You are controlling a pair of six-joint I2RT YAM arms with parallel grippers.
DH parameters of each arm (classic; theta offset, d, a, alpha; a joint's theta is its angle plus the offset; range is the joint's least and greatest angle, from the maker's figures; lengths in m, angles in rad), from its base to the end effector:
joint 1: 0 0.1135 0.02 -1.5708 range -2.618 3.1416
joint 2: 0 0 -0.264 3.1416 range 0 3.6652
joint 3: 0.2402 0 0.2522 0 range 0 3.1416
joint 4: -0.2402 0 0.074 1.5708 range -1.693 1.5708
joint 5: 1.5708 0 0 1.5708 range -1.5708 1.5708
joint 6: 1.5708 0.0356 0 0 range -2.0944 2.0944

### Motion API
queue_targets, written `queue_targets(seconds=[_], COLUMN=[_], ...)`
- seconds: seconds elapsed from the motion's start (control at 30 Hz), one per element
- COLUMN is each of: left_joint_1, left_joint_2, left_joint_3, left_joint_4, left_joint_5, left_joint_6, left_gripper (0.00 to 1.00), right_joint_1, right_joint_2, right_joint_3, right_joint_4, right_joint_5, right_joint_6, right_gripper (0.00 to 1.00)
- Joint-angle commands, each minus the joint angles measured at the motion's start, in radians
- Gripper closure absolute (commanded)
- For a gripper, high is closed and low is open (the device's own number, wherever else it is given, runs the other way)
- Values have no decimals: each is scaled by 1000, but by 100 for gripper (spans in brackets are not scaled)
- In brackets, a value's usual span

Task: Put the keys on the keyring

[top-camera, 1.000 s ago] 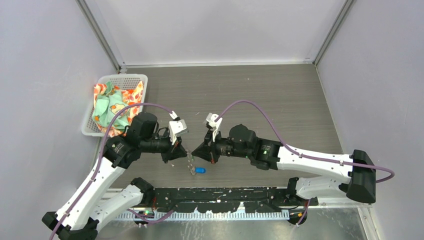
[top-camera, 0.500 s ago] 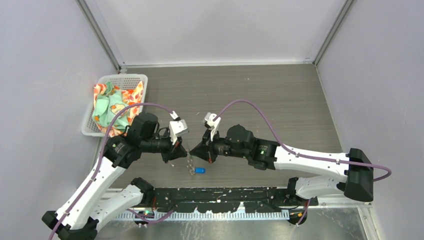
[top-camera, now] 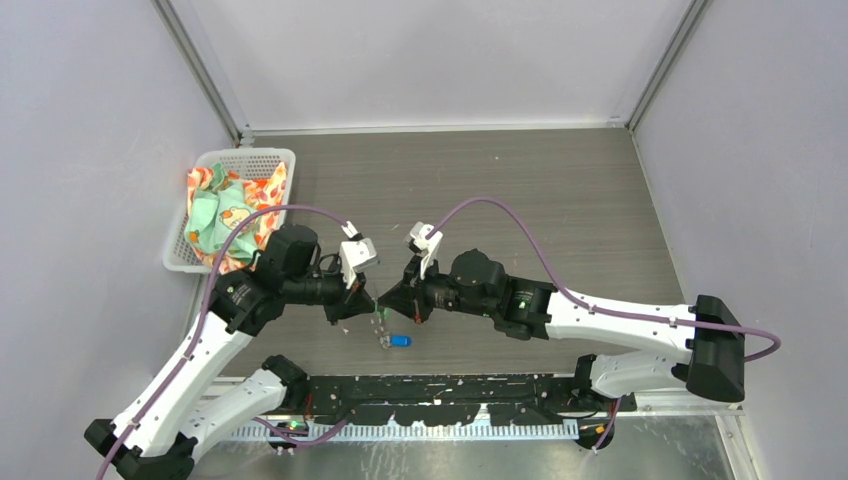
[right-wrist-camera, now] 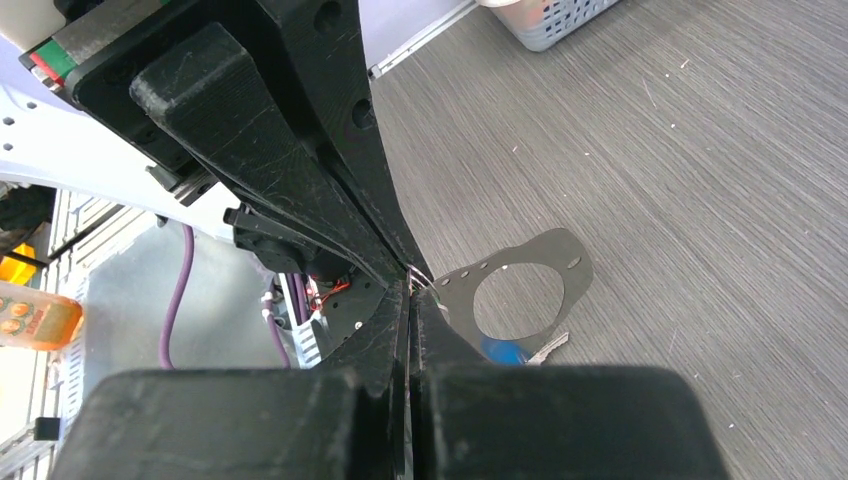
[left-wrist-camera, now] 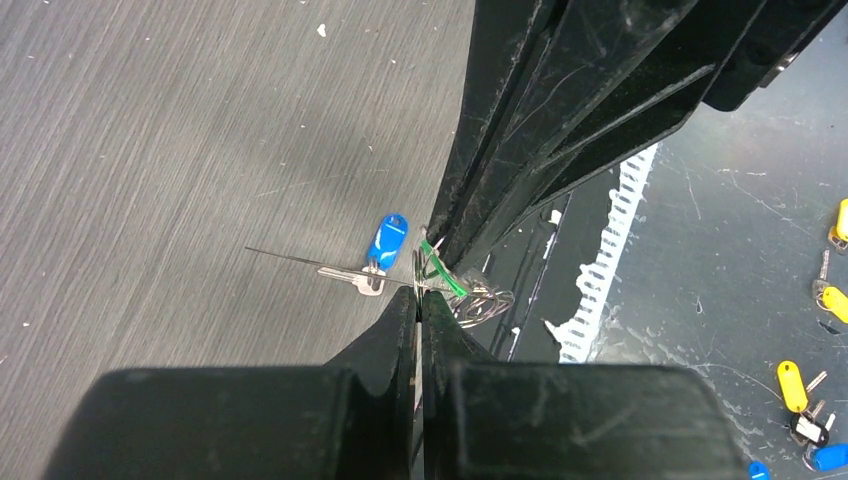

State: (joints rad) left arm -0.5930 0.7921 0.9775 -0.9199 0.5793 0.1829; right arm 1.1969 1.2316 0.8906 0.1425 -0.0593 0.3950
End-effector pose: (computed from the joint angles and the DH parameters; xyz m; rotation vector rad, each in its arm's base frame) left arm 0.1063 -0.0951 0.3360 1.1485 2.0077 -0.8765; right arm 0.1041 0.2712 0.3155 -0.7974 1.7609 1.1708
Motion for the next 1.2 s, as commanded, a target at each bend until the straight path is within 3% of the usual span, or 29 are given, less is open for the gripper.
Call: queue_targets(seconds=[0.0, 0.47, 1.17], left_joint_1=[-11, -22, -36], left_joint_2=[-10, -16, -87], left_joint_3=[3, -8, -21], left_joint_4=[54, 60, 71], left_joint_5=[19, 28, -18], left_joint_6=[-6, 13, 83], left_gripper=[100, 99, 100], right_joint_1=[5, 5, 4], right_joint_2=[10, 19, 48], right_joint_3=[39, 46, 71], right_joint_4=[54, 40, -52], right_joint_5=[35, 122, 137], right_joint_6=[10, 46, 82], right_gripper=[99, 99, 99])
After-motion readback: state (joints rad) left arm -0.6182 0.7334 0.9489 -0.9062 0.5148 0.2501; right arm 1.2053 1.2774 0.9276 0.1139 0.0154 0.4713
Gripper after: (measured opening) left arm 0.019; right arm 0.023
